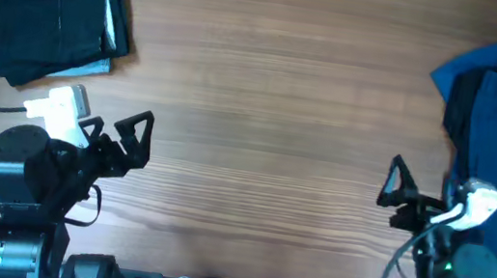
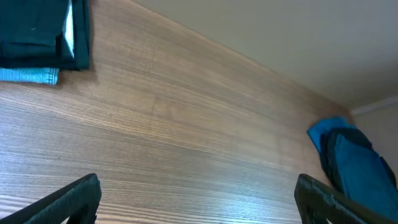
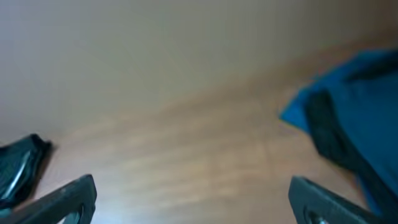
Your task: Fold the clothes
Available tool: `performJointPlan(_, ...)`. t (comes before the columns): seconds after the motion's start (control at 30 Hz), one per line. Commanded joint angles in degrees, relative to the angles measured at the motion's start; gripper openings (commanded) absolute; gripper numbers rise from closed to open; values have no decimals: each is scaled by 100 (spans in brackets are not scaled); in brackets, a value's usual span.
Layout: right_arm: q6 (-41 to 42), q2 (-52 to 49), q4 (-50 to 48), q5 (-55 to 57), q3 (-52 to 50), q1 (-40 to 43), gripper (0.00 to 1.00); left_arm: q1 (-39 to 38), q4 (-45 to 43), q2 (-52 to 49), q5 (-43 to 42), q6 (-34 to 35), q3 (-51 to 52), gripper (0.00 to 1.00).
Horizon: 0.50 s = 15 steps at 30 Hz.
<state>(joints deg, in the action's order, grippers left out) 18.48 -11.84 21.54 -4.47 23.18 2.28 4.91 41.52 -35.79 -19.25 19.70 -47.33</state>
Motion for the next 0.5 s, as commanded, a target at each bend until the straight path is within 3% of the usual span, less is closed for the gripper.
performJointPlan(0.0, -155, 599, -909, -509, -820, -24, 100, -31, -15, 9, -24, 48, 20, 100)
performJointPlan(0.2, -219, 1163, -1945, -691, -1714, -35, 100, -31, -15, 9, -22, 48, 20, 100)
performJointPlan(0.3, -979, 1165, -2308, -1320, -1961, -61, 100, -31, -15, 9, -24, 48, 20, 100)
performJointPlan(0.47, -1078, 1165, -2774, -1084, -2297, -61, 100, -31, -15, 9, -24, 48, 20, 100)
